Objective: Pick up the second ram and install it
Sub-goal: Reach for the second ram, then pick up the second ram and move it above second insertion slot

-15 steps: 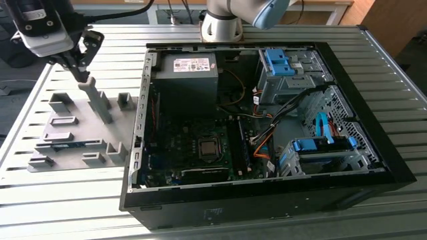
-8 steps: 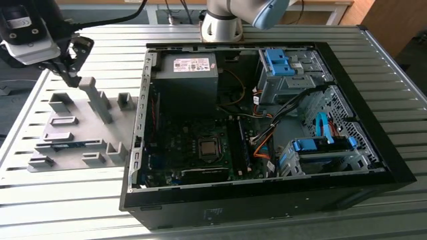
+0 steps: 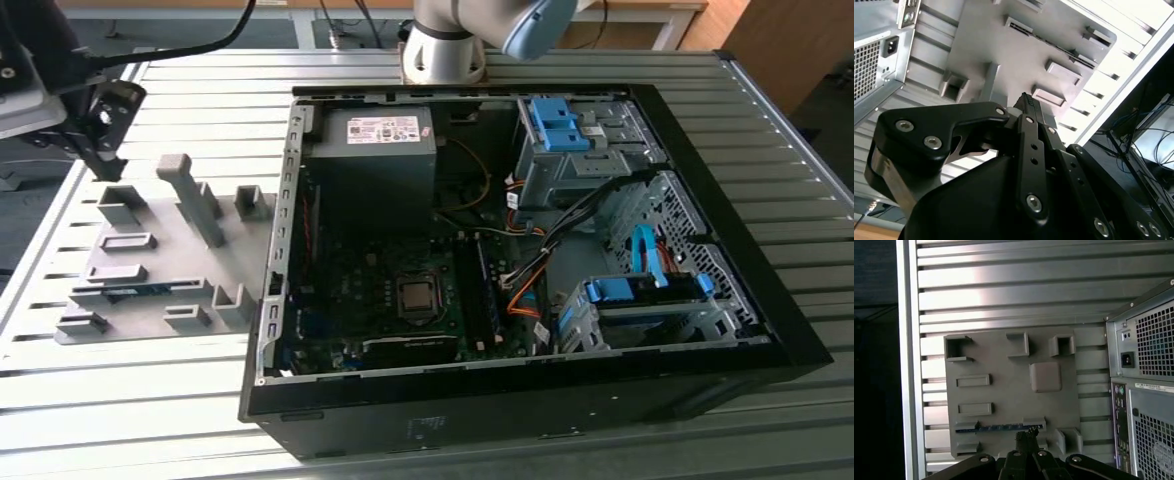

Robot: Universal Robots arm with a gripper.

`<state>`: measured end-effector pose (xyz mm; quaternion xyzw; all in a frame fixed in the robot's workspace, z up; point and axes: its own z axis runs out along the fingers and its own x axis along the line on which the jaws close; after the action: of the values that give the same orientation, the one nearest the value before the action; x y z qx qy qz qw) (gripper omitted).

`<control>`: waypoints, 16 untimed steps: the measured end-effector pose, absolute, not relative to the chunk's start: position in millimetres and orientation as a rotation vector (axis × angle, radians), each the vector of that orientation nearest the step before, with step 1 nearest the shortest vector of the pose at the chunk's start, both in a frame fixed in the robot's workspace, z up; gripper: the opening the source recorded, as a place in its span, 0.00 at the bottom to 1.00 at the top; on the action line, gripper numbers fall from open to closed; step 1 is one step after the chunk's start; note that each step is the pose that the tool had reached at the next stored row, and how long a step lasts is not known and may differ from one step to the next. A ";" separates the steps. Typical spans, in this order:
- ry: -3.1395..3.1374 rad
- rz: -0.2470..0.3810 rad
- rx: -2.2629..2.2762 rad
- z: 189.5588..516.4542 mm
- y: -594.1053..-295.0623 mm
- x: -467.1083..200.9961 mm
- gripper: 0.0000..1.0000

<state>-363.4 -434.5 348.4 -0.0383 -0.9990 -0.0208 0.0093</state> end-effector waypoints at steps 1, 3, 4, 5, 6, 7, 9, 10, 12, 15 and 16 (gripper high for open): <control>-3.120 -0.065 -0.120 347.9 -434.7 -367.5 0.11; -3.120 -0.065 -0.120 347.0 -435.4 -376.0 0.11; -3.120 -0.065 -0.120 346.5 -435.7 -380.2 0.11; -3.120 -0.065 -0.120 346.2 -435.9 -384.5 0.11; -3.120 -0.065 -0.120 346.0 -436.0 -388.1 0.11; -3.120 -0.065 -0.120 345.9 -436.0 -389.5 0.11; -3.120 -0.065 -0.120 345.9 -436.0 -389.6 0.11; -3.120 -0.065 -0.120 345.9 -436.0 -389.6 0.11; -3.120 -0.065 -0.120 345.9 -436.0 -389.7 0.11; -3.120 -0.065 -0.120 345.9 -436.0 -389.8 0.11; -3.120 -0.065 -0.120 345.9 -436.1 -389.8 0.11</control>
<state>-389.8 -436.1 345.9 -0.0383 -0.9990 -0.0208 0.0094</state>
